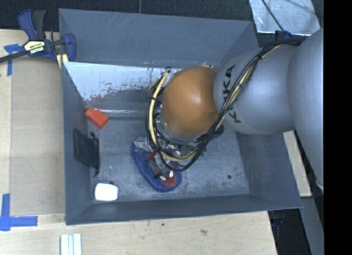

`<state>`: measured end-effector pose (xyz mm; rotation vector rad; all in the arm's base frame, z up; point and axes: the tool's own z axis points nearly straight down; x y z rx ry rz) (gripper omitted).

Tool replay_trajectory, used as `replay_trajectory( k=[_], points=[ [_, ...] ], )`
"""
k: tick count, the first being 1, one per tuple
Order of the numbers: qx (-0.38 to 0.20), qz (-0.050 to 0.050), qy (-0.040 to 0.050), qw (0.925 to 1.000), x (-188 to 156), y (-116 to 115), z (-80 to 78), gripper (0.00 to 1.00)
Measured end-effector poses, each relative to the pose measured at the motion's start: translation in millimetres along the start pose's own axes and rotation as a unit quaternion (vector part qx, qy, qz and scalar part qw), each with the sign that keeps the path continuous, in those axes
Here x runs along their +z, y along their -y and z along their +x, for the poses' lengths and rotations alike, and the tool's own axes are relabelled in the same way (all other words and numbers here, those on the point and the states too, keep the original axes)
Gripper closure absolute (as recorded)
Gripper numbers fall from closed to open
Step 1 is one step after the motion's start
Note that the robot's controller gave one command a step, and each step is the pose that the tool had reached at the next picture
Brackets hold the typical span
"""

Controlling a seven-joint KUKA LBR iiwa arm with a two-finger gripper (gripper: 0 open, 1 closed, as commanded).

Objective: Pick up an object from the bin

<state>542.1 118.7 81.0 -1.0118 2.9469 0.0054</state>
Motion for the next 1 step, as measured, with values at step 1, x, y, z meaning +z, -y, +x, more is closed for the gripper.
replay_trajectory(
  k=[1],
  points=[
    [0.013,0.000,-0.0079,0.9999,-154.7,-6.3,27.3,1.00]
  ],
)
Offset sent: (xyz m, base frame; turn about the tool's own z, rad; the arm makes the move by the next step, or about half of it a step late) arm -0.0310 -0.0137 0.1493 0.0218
